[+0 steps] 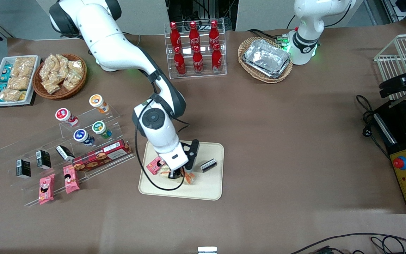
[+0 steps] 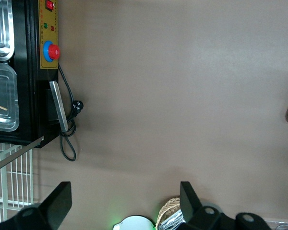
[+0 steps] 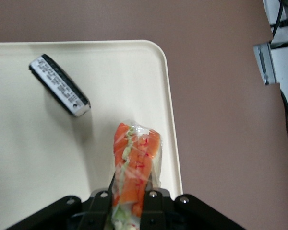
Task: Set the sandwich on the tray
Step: 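Lift the sandwich and carry it over the cream tray, then lower the sandwich onto the tray and open the right gripper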
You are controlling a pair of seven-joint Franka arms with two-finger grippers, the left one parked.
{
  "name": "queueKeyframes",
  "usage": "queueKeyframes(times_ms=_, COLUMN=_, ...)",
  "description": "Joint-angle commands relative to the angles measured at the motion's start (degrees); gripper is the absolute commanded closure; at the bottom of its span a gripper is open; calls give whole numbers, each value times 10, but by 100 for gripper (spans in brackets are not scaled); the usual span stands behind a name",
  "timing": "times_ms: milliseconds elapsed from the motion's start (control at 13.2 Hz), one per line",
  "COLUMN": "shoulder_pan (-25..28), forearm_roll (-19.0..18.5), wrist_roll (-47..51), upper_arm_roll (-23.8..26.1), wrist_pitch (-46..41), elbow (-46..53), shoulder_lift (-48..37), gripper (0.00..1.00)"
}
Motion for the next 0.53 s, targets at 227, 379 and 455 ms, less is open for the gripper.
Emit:
queueKeyframes(times_ms=227, shoulder_pan=3, forearm_roll=-36, wrist_roll=-15, upper_arm_roll=-8, wrist_pitch=110, elbow=26, shoulder_lift=71, gripper=100)
queueKeyframes(times_ms=379, shoulder_pan=1, forearm_roll=-36, wrist_roll=-19, upper_arm_roll=-9, wrist_pitch=110, elbow=26, shoulder_lift=75, gripper=98)
queueKeyframes(times_ms=455, shoulder_pan=-2, forearm_roll=-36, wrist_roll=-19, upper_arm_roll=-9, wrist_pitch=110, elbow=26, shoulder_lift=75, gripper=89)
